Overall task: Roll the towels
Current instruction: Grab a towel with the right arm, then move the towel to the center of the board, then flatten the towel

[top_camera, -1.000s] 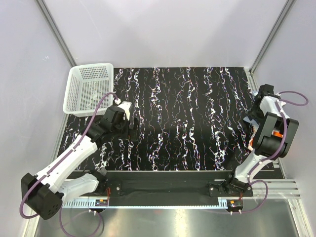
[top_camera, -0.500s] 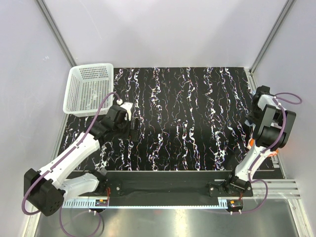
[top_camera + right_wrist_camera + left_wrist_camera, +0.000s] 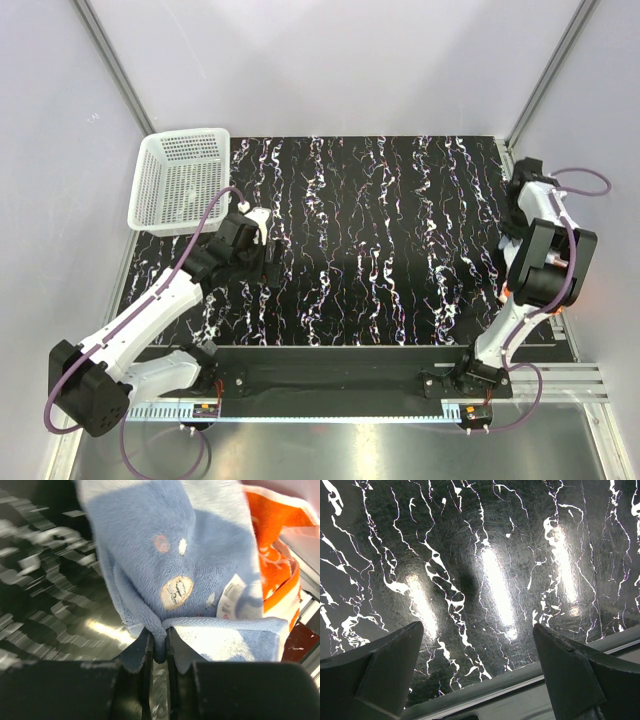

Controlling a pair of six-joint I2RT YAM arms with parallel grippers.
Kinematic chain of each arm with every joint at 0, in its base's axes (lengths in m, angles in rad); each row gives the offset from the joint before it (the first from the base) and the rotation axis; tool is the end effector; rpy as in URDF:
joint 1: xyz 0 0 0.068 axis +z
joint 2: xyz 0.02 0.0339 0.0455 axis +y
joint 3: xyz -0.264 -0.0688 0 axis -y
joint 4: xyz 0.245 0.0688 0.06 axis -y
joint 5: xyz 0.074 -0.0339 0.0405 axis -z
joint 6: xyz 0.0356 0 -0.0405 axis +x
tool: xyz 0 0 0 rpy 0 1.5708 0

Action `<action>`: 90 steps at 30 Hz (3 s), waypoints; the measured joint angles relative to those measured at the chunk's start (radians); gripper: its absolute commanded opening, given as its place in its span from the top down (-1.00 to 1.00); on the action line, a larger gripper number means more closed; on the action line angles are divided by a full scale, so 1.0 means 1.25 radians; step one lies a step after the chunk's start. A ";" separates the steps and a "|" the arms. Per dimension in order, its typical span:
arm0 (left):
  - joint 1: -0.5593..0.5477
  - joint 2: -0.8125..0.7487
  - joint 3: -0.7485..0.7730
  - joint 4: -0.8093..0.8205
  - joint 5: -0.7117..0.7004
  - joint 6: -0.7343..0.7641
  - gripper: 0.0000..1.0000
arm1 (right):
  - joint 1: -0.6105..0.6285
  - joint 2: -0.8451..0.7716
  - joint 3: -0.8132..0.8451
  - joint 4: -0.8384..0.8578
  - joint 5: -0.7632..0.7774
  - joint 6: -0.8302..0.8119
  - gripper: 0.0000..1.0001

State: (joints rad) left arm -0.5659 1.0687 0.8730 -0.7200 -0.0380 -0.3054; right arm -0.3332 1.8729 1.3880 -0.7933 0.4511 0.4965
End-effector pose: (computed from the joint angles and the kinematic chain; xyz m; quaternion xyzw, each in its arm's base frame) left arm 0.1794 -0.1124 0.2692 0.1169 0.9394 -0.1194 0.2992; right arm 0.3482 -0.1369 0.2029 0.4185 0.8693 -0.2089 0.1597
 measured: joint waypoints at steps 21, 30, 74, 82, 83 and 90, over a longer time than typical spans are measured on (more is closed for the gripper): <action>-0.001 0.000 0.000 -0.019 -0.037 0.000 -0.98 | 0.741 0.001 0.151 0.062 -0.335 0.152 -0.88; -0.004 0.002 0.002 -0.031 -0.077 -0.009 -0.98 | 0.823 0.066 0.244 0.029 -0.282 0.143 -0.99; -0.263 0.710 0.366 0.115 -0.140 -0.308 1.00 | 0.544 -0.524 -0.352 0.039 -0.230 0.146 -0.99; -0.264 0.534 0.245 -0.022 -0.175 -0.251 1.00 | 0.544 -0.510 -0.339 0.032 -0.223 0.135 -0.99; -0.264 0.504 0.241 -0.048 -0.185 -0.240 1.00 | 0.544 -0.498 -0.327 0.032 -0.220 0.130 -0.99; -0.261 0.343 0.170 -0.144 -0.247 -0.188 0.94 | 0.544 -0.318 -0.156 0.035 -0.176 0.089 -0.99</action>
State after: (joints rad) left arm -0.8925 1.4971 1.0851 -0.8997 -0.3462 -0.5400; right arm 0.3466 1.4750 1.1934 -0.7498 0.2310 0.6083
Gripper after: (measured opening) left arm 0.024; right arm 0.994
